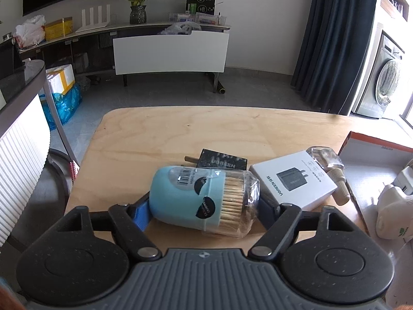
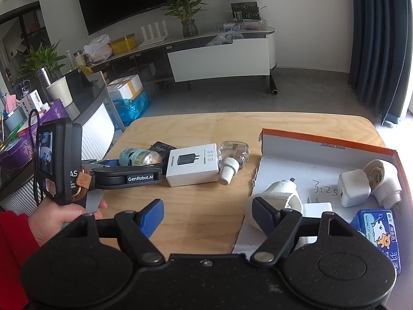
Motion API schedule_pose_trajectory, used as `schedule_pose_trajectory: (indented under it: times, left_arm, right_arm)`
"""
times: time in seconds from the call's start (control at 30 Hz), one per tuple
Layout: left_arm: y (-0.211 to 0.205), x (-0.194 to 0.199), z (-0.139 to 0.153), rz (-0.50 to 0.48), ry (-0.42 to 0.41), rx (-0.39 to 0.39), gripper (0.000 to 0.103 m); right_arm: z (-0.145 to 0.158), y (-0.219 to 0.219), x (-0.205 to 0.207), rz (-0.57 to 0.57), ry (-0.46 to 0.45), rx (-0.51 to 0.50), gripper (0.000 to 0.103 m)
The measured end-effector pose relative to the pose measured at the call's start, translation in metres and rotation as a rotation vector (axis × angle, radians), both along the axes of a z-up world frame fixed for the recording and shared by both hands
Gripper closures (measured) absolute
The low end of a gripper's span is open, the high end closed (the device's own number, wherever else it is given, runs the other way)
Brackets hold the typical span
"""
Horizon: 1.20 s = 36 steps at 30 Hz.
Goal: Organize rigid objects
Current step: 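Grasp the teal toothpick jar with the left tool, then grasp the white UGREEN charger box with the right tool while left tool holds the jar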
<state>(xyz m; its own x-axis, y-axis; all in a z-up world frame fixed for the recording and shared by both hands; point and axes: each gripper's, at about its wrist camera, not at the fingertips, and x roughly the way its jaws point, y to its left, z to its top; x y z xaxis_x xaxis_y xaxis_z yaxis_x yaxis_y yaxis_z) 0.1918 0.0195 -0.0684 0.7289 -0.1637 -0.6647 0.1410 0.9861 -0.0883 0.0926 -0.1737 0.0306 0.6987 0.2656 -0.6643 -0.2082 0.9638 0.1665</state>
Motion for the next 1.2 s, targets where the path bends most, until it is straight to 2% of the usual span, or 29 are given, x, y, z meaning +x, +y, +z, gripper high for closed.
schedule_pose_trajectory:
  times: [0.2, 0.33, 0.57, 0.83, 0.9, 1.0, 1.1, 1.2]
  left_arm:
    - [0.011, -0.020, 0.020, 0.059, 0.051, -0.018, 0.026]
    - [0.021, -0.044, 0.037, 0.070, 0.017, -0.031, 0.026]
    - [0.028, -0.066, 0.041, 0.114, -0.027, -0.037, 0.026]
    - [0.047, -0.059, 0.043, 0.177, -0.044, -0.125, 0.026]
    - [0.046, -0.057, 0.042, 0.180, -0.047, -0.120, 0.026]
    - [0.045, -0.057, 0.041, 0.175, -0.050, -0.107, 0.026]
    - [0.046, -0.057, 0.041, 0.178, -0.050, -0.113, 0.026]
    - [0.047, -0.057, 0.041, 0.182, -0.052, -0.120, 0.026]
  right_arm:
    - [-0.001, 0.011, 0.012, 0.048, 0.009, -0.003, 0.014]
    - [-0.002, 0.021, 0.031, 0.101, 0.022, 0.013, 0.013]
    - [-0.013, 0.047, 0.071, 0.164, 0.045, -0.001, 0.012]
    - [-0.033, 0.061, 0.109, 0.152, 0.080, -0.080, 0.012]
    - [-0.039, 0.063, 0.115, 0.146, 0.079, -0.102, 0.010]
    - [-0.043, 0.070, 0.121, 0.157, 0.060, -0.134, 0.001]
    - [-0.049, 0.078, 0.127, 0.173, 0.052, -0.190, 0.001]
    - [-0.063, 0.080, 0.137, 0.165, 0.118, -0.203, 0.001]
